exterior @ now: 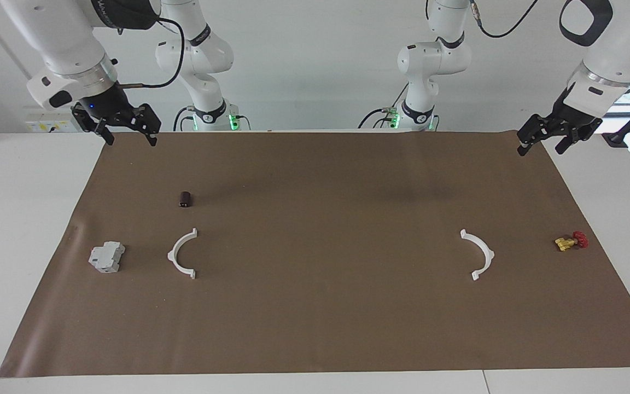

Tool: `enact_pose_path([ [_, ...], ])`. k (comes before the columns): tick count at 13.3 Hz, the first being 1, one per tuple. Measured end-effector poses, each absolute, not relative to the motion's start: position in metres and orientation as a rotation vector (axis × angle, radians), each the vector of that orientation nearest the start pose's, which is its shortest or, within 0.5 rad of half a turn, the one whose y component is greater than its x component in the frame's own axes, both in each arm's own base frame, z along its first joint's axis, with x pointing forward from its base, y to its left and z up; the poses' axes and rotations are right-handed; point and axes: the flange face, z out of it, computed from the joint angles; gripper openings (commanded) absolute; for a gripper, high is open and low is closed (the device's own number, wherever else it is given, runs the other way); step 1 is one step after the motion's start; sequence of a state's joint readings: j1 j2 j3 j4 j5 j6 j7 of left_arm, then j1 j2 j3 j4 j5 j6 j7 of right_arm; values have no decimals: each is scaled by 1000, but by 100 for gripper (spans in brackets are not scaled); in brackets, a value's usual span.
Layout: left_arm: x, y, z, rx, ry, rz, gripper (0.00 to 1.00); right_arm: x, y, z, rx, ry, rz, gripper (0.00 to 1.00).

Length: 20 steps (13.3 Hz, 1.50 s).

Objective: Assemble drain pipe with both arms
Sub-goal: 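Move the right gripper from rest toward the white half-ring nearer it, then grasp the white half-ring with the right gripper while the left gripper grasps the other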

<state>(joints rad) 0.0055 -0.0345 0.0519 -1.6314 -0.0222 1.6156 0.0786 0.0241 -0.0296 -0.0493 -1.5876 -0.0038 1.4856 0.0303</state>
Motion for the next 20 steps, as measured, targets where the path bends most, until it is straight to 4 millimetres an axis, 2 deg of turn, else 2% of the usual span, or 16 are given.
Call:
enact_pose_path([
  [5, 547, 29, 619, -3164, 35, -31, 100, 535, -36, 626, -3137, 113, 110, 100],
  [9, 547, 29, 619, -3164, 35, -30, 100, 542, -31, 628, -3139, 96, 25, 100],
  [11, 547, 29, 619, -3164, 34, -32, 100, 550, -26, 615, -3138, 78, -40, 100],
  [14, 549, 31, 619, -3163, 29, -49, 100, 562, -9, 572, -3137, -45, -84, 100],
  [16, 558, 31, 613, -3159, 30, -91, 100, 583, -4, 534, -3137, -152, -112, 99],
  [18, 575, 31, 595, -3154, 30, -123, 100, 613, -7, 482, -3136, -279, -149, 97],
  [20, 592, 31, 568, -3151, 29, -133, 100, 633, -16, 430, -3134, -348, -142, 93],
])
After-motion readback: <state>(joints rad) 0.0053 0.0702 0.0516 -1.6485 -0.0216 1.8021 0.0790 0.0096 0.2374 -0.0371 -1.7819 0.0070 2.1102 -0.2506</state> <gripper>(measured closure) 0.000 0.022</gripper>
